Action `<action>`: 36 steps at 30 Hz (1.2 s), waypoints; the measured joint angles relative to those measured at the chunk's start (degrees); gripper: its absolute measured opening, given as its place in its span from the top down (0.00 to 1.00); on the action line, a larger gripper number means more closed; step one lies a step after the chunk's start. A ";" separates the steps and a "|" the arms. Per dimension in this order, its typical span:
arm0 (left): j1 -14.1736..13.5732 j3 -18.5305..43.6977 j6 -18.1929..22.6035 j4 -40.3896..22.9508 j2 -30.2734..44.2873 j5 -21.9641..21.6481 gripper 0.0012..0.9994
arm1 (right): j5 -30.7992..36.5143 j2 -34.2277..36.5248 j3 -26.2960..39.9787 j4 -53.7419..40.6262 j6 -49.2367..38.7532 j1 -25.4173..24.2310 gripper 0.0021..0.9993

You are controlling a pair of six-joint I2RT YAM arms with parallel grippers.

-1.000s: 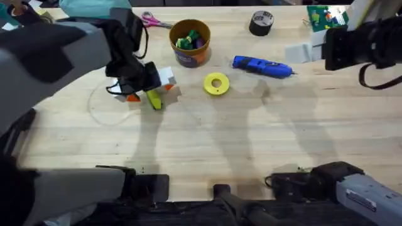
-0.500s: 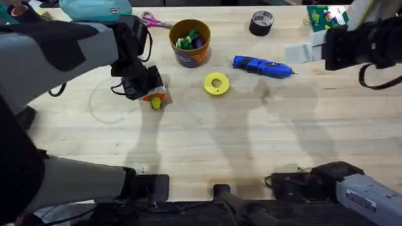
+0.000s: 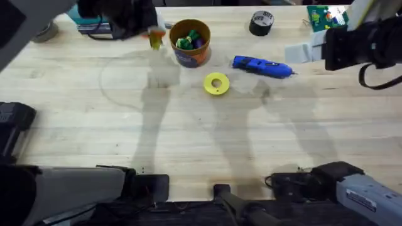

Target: Pick up the gripper from the table and insert it into the empty holder that is missing its gripper. Then pick up a screw, insert it into the mounting hole, and use the screwdriver to tighten it. Finally, clean up the table by picking up the vegetable and placing it into the bucket.

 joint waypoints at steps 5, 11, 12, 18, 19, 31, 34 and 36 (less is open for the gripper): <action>-1.44 0.69 2.86 6.94 0.43 1.08 0.98 | -0.01 -0.02 0.00 0.01 0.00 0.00 0.00; -4.36 0.69 4.40 15.28 5.71 1.39 0.98 | -0.01 -0.02 0.00 0.01 0.00 0.00 0.00; -4.77 0.69 4.57 16.24 7.08 1.49 0.98 | -0.02 -0.02 0.00 0.00 0.00 0.00 0.00; -5.78 0.69 5.37 18.11 12.44 1.73 0.59 | -0.02 -0.02 0.00 0.00 0.00 0.00 0.00; -5.75 0.69 5.38 18.06 12.27 1.73 0.42 | -0.01 -0.02 0.00 0.00 0.00 0.00 0.00; -5.28 0.71 5.40 4.25 3.11 1.95 0.01 | 0.00 0.00 0.00 0.00 0.00 0.00 0.00; -4.17 0.91 5.41 -3.27 -1.42 1.95 0.01 | -0.02 -0.02 0.00 0.00 0.00 0.00 0.00; -3.27 1.06 5.41 -7.63 -3.94 1.95 0.01 | -0.02 -0.02 0.00 0.02 0.00 0.00 0.00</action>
